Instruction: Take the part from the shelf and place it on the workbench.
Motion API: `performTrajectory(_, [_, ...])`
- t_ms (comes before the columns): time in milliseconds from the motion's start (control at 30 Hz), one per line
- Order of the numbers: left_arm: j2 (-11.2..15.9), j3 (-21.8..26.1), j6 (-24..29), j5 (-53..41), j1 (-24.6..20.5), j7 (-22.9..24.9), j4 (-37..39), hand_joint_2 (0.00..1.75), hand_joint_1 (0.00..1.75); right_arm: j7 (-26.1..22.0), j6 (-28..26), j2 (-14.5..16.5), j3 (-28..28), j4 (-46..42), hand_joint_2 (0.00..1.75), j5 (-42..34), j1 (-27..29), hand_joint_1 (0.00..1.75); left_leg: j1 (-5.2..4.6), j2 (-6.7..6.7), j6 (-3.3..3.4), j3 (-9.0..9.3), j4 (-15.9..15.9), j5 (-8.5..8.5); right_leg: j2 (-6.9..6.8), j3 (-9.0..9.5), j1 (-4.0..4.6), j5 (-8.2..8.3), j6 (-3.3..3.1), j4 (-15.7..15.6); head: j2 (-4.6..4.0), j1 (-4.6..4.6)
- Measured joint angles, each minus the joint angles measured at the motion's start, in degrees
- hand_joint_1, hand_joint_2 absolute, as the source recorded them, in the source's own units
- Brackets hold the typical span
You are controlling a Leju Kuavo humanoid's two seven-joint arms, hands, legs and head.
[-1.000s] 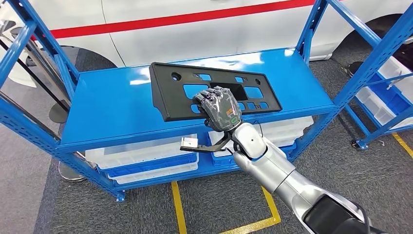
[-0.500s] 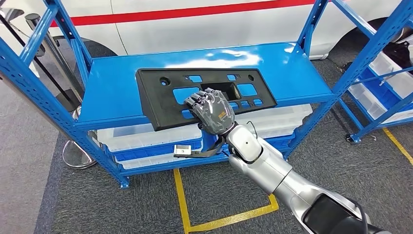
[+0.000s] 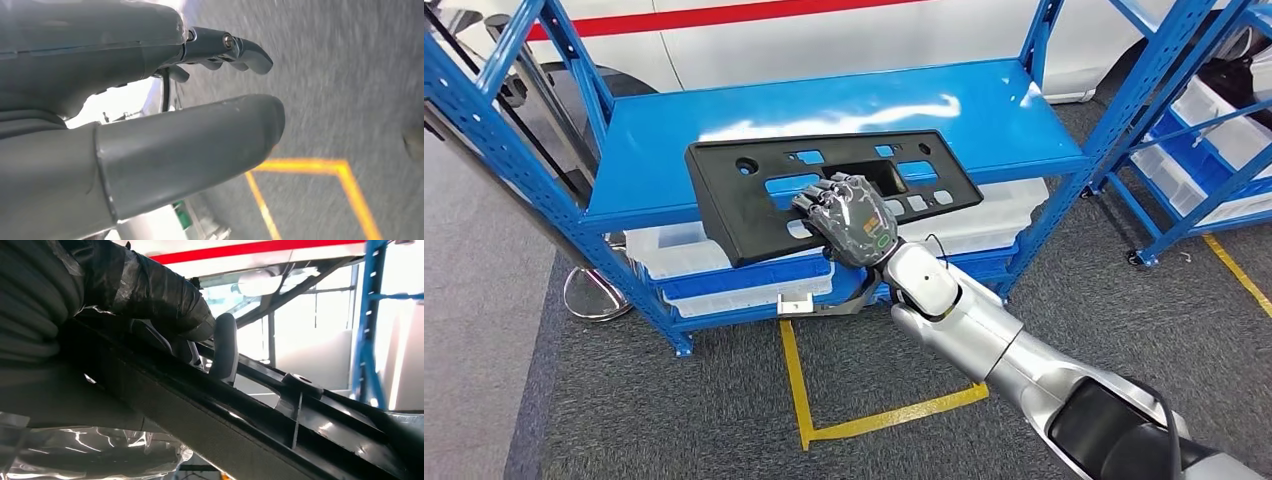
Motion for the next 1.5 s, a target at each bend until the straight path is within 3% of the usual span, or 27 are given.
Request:
performTrajectory(67, [0.76,0.01,0.3,0.37,0.14,-0.64,0.64,0.0,0.0,0.11,0.51,0.28,0.84,0.23,1.75,0.01,-0.81,1.75,-0.02,-0.11,0.41,4.57,-6.95,-1.21,0.01,-1.01,-0.01,0.93,0.82,0.56,0.0,0.02])
performTrajectory(100, [1.22,0.01,0.39,0.49,0.28,-0.94,0.96,0.0,0.0,0.17,0.8,0.53,1.37,0.39,1.75,0.02,-1.25,1.75,-0.22,-0.16,0.86,5.36,-8.55,-1.89,0.01,-1.18,-0.01,1.46,1.21,0.54,0.0,0.01])
performTrajectory(167, [2.12,0.03,0.45,0.52,0.57,-1.29,1.49,0.0,0.0,0.28,1.22,1.04,2.45,0.77,1.75,0.04,-1.88,1.75,-0.34,-0.04,2.02,4.89,-8.92,-1.26,0.11,-1.24,-0.11,2.17,1.93,0.25,0.0,0.01])
performTrajectory(200, [2.37,0.04,0.46,0.51,0.64,-1.35,1.71,0.0,0.0,0.33,1.32,1.17,2.91,0.93,1.75,0.05,-2.09,1.75,-0.33,0.05,2.62,4.52,-9.0,-0.67,0.22,-1.59,-0.14,1.34,2.16,0.73,0.0,0.01])
performTrajectory(267, [2.8,0.04,0.5,0.48,0.7,-1.45,2.09,0.0,0.0,0.61,1.43,1.29,3.81,1.2,1.75,-0.02,-2.45,1.75,-0.29,0.25,3.77,3.36,-9.16,0.78,0.43,-3.08,-0.22,-3.63,2.29,5.12,0.0,0.03])
performTrajectory(333, [3.19,0.04,0.55,0.31,0.81,-1.67,2.44,0.0,0.0,0.95,1.56,1.33,4.66,1.42,1.75,-0.4,-2.74,1.75,-0.6,0.26,4.31,1.63,-9.04,2.12,0.52,-4.78,-0.12,-8.94,2.23,12.71,0.0,0.03])
performTrajectory(367, [3.31,0.04,0.55,0.19,0.87,-1.78,2.61,0.0,0.0,1.05,1.68,1.33,5.01,1.54,1.75,-0.63,-2.8,1.75,-0.77,0.25,4.37,0.75,-8.93,2.72,0.58,-5.03,-0.05,-9.84,2.17,15.64,0.0,0.04])
performTrajectory(433, [3.53,0.04,0.46,-0.1,0.95,-1.97,2.93,0.0,0.0,1.11,1.96,1.32,5.6,1.67,1.75,-1.06,-2.94,1.75,-1.11,0.21,4.35,-1.01,-8.53,3.72,0.69,-3.17,0.17,-8.28,1.73,16.43,0.0,0.03])
performTrajectory(500, [3.87,0.03,0.32,-0.42,0.95,-2.2,3.2,0.0,0.0,1.11,2.16,1.29,6.04,1.67,1.75,-1.52,-3.35,1.75,-1.36,0.19,4.19,-2.52,-8.04,4.45,0.76,1.94,0.65,-6.29,0.74,10.32,0.0,0.02])
performTrajectory(567, [4.39,-0.02,0.21,-0.71,0.97,-2.56,3.47,0.0,0.0,1.12,2.33,1.14,6.25,1.54,1.75,-1.96,-3.94,1.75,-1.5,0.21,3.74,-3.53,-7.74,5.23,0.81,6.52,1.16,-6.72,-0.1,3.36,0.0,0.01])
performTrajectory(600, [4.7,-0.06,0.14,-0.85,1.0,-2.78,3.61,0.0,0.0,1.13,2.44,0.95,6.28,1.45,1.75,-2.1,-4.17,1.75,-1.46,0.24,3.41,-3.81,-7.81,5.68,0.84,7.4,1.38,-7.2,-0.36,1.53,0.0,0.01])
performTrajectory(667, [5.24,-0.25,-0.02,-1.34,1.0,-3.16,3.9,0.0,0.0,1.15,2.76,0.34,6.32,1.32,1.75,-2.4,-4.33,1.75,-1.37,0.19,2.73,-4.23,-8.0,6.4,0.73,7.41,1.32,-6.66,-0.64,0.33,0.0,0.03])
performTrajectory(733, [5.35,-0.48,-0.02,-1.86,0.82,-3.28,4.19,0.0,0.0,1.17,3.07,-0.39,6.32,1.17,1.75,-2.81,-4.33,1.75,-1.38,0.09,2.13,-5.13,-6.5,4.49,0.4,6.92,0.94,-5.6,-1.25,-0.35,0.0,0.02])
performTrajectory(833, [5.16,-0.66,0.25,-2.25,0.28,-3.15,4.62,0.0,0.0,1.18,3.25,-1.27,6.25,0.92,1.75,-3.29,-4.39,1.75,-1.0,0.07,1.34,-7.91,3.24,-2.79,0.19,5.26,0.86,-4.18,-1.82,-0.35,0.0,0.01])
performTrajectory(867, [5.08,-0.69,0.32,-2.32,0.06,-3.12,4.74,0.0,0.0,1.17,3.28,-1.52,6.23,0.9,1.75,-3.4,-4.39,1.75,-0.86,0.08,1.15,-8.38,6.39,-4.02,0.18,4.55,0.89,-3.81,-1.79,-0.1,0.0,0.01])
performTrajectory(933, [4.97,-0.73,0.38,-2.4,-0.37,-3.14,4.95,0.0,0.0,1.16,3.32,-2.03,6.23,0.89,1.75,-3.59,-4.38,1.75,-0.71,0.09,0.98,-6.82,7.31,-2.9,0.18,3.16,0.9,-3.21,-1.68,0.55,0.0,0.0])
performTrajectory(1000, [4.96,-0.79,0.4,-2.41,-0.79,-3.22,5.12,0.0,0.0,1.15,3.31,-2.43,6.12,0.88,1.75,-3.76,-4.39,1.75,-0.71,0.07,1.33,-2.09,1.19,-0.4,0.22,1.98,0.9,-2.71,-1.49,1.24,0.0,0.0])
performTrajectory(1067, [5.03,-0.85,0.41,-2.41,-1.17,-3.38,5.25,0.0,0.0,1.1,3.25,-2.71,5.82,0.9,1.75,-3.95,-4.44,1.75,-0.99,0.03,1.89,2.34,-5.76,-0.16,0.27,1.19,0.92,-2.07,-1.01,1.62,0.0,0.01])
performTrajectory(1133, [5.12,-0.87,0.44,-2.44,-1.4,-3.63,5.46,0.0,0.0,1.01,3.19,-2.85,5.59,0.99,1.75,-4.05,-4.56,1.75,-1.39,0.01,2.38,3.63,-8.4,-0.35,0.29,0.86,0.81,-1.08,-0.35,1.35,0.0,0.01])
performTrajectory(1200, [5.17,-0.87,0.48,-2.43,-1.53,-3.82,5.82,0.0,0.0,0.86,3.14,-2.98,5.51,1.19,1.75,-4.12,-4.69,1.75,-1.2,0.18,3.14,3.24,-9.22,0.94,0.46,0.52,0.75,-0.88,0.27,1.09,0.0,0.01])
performTrajectory(1233, [5.18,-0.87,0.5,-2.39,-1.64,-3.88,6.0,0.0,0.0,0.79,3.13,-3.08,5.48,1.31,1.75,-4.19,-4.8,1.75,-1.04,0.32,3.58,2.85,-9.63,1.68,0.58,0.07,0.75,-2.15,0.55,1.87,0.0,0.02])
performTrajectory(1267, [5.17,-0.87,0.53,-2.31,-1.76,-3.92,6.19,0.0,0.0,0.76,3.11,-3.19,5.44,1.46,1.75,-4.28,-4.97,1.75,-0.84,0.46,3.94,2.29,-9.92,2.41,0.71,-0.65,0.72,-4.36,0.8,3.69,0.0,0.03])
performTrajectory(1333, [5.16,-0.87,0.57,-2.13,-1.96,-4.01,6.57,0.0,0.0,0.69,3.11,-3.26,5.42,1.69,1.75,-4.51,-5.28,1.75,-0.79,0.61,4.26,0.67,-9.67,3.5,0.81,-2.5,0.47,-9.88,1.22,10.52,0.0,0.04])
performTrajectory(1367, [5.15,-0.87,0.61,-2.06,-2.01,-4.06,6.75,0.0,0.0,0.66,3.11,-3.26,5.42,1.8,1.75,-4.6,-5.36,1.75,-0.74,0.63,4.23,-0.19,-9.4,3.97,0.82,-3.15,0.32,-11.41,1.44,14.03,0.0,0.04])
performTrajectory(1400, [5.15,-0.86,0.63,-2.01,-2.05,-4.11,6.92,0.0,0.0,0.59,3.12,-3.26,5.42,1.91,1.75,-4.65,-5.38,1.75,-0.67,0.64,4.14,-1.07,-9.08,4.43,0.82,-3.23,0.13,-11.62,1.67,16.49,0.0,0.03])
performTrajectory(1433, [5.15,-0.85,0.68,-1.97,-2.06,-4.17,7.08,0.0,0.0,0.5,3.12,-3.26,5.42,2.02,1.75,-4.69,-5.39,1.75,-0.53,0.65,3.96,-2.0,-8.68,4.84,0.82,-2.35,-0.1,-10.47,1.92,16.97,0.0,0.03])
performTrajectory(1500, [5.22,-0.74,0.92,-1.92,-2.05,-4.32,7.39,0.0,0.0,0.21,3.09,-3.23,5.42,2.15,1.75,-4.74,-5.46,1.75,-0.2,0.63,3.35,-3.77,-7.61,5.51,0.82,1.88,-0.65,-7.68,2.5,12.5,0.0,0.03])
